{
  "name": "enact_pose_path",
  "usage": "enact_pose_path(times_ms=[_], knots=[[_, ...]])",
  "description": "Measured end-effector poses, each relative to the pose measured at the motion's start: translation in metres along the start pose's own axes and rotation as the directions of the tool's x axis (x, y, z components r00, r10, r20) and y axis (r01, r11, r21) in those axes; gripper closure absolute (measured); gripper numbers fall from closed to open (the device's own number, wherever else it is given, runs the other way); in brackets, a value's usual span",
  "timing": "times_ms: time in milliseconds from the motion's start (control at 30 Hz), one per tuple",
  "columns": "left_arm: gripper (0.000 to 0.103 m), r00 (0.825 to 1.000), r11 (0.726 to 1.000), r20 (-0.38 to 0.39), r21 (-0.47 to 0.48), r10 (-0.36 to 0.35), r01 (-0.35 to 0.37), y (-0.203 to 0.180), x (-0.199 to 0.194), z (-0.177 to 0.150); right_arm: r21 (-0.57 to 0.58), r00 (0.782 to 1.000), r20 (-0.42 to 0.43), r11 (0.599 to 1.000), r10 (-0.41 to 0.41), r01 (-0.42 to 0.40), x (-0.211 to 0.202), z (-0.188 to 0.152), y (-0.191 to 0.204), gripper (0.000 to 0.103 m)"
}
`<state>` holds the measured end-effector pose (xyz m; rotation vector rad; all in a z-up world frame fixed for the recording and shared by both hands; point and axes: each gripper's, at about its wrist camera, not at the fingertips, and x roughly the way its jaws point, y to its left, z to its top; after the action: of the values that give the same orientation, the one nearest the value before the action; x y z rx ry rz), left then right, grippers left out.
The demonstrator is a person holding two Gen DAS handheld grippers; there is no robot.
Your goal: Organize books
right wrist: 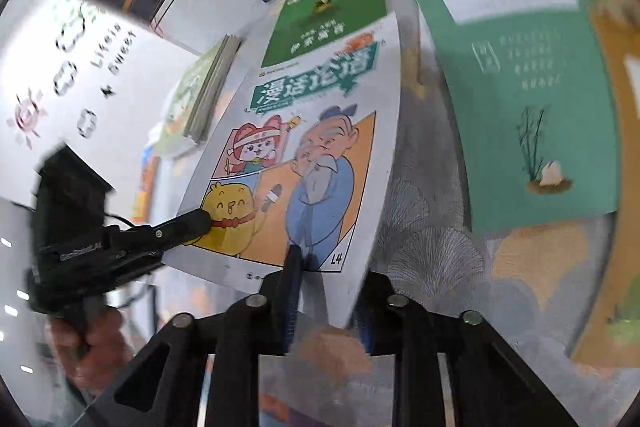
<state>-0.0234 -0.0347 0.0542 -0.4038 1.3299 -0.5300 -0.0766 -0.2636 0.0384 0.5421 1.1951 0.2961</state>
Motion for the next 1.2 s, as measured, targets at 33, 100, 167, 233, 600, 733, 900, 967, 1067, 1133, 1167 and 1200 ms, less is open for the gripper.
enact_pose_path(times_ms=[33, 100, 167, 233, 600, 733, 900, 967, 1067, 1133, 1167, 1200], knots=[[0.094, 1.000, 0.999, 0.010, 0.031, 0.003, -0.003, -0.003, -0.004, -0.001, -0.040, 0.999, 0.016, 0.998, -0.040, 0.040, -0.003, -0.003, 0.008, 0.082], [0.094, 1.000, 0.996, 0.028, 0.085, 0.000, -0.002, -0.006, -0.012, -0.002, -0.107, 0.995, 0.037, 0.990, -0.091, 0.095, -0.007, -0.007, 0.024, 0.082], [0.094, 0.999, 0.994, 0.039, 0.110, -0.031, 0.026, -0.006, -0.020, 0.000, -0.170, 0.990, 0.058, 0.976, -0.130, 0.138, -0.012, -0.012, 0.041, 0.082], [0.093, 0.997, 0.991, 0.039, 0.117, -0.074, 0.069, 0.000, -0.028, 0.004, -0.202, 0.986, 0.073, 0.966, -0.147, 0.159, -0.017, -0.016, 0.055, 0.082], [0.091, 0.980, 0.977, 0.137, 0.177, -0.144, 0.119, 0.041, -0.094, 0.038, -0.236, 0.979, 0.162, 0.958, -0.125, 0.161, -0.011, 0.003, 0.137, 0.082], [0.091, 0.972, 0.984, 0.205, 0.158, -0.113, 0.081, 0.078, -0.122, 0.065, -0.286, 0.983, 0.159, 0.949, -0.087, 0.130, 0.023, 0.033, 0.183, 0.082], [0.091, 0.961, 0.994, 0.268, 0.104, -0.070, 0.044, 0.134, -0.146, 0.107, -0.349, 0.988, 0.140, 0.930, -0.066, 0.112, 0.076, 0.067, 0.237, 0.081], [0.091, 0.957, 0.996, 0.286, 0.084, -0.046, 0.023, 0.156, -0.150, 0.123, -0.364, 0.990, 0.123, 0.926, -0.062, 0.103, 0.100, 0.083, 0.254, 0.080], [0.091, 0.952, 0.999, 0.302, 0.043, -0.039, 0.027, 0.184, -0.150, 0.148, -0.356, 0.994, 0.091, 0.930, -0.060, 0.088, 0.130, 0.104, 0.269, 0.080], [0.091, 0.949, 0.999, 0.312, 0.027, -0.043, 0.037, 0.199, -0.148, 0.159, -0.346, 0.994, 0.085, 0.934, -0.064, 0.090, 0.144, 0.116, 0.276, 0.080], [0.091, 0.948, 0.999, 0.316, 0.023, -0.043, 0.038, 0.203, -0.147, 0.163, -0.348, 0.994, 0.085, 0.933, -0.069, 0.094, 0.149, 0.120, 0.279, 0.079], [0.092, 0.947, 0.999, 0.319, 0.019, -0.042, 0.038, 0.207, -0.146, 0.166, -0.350, 0.993, 0.086, 0.931, -0.077, 0.102, 0.155, 0.126, 0.282, 0.079]])
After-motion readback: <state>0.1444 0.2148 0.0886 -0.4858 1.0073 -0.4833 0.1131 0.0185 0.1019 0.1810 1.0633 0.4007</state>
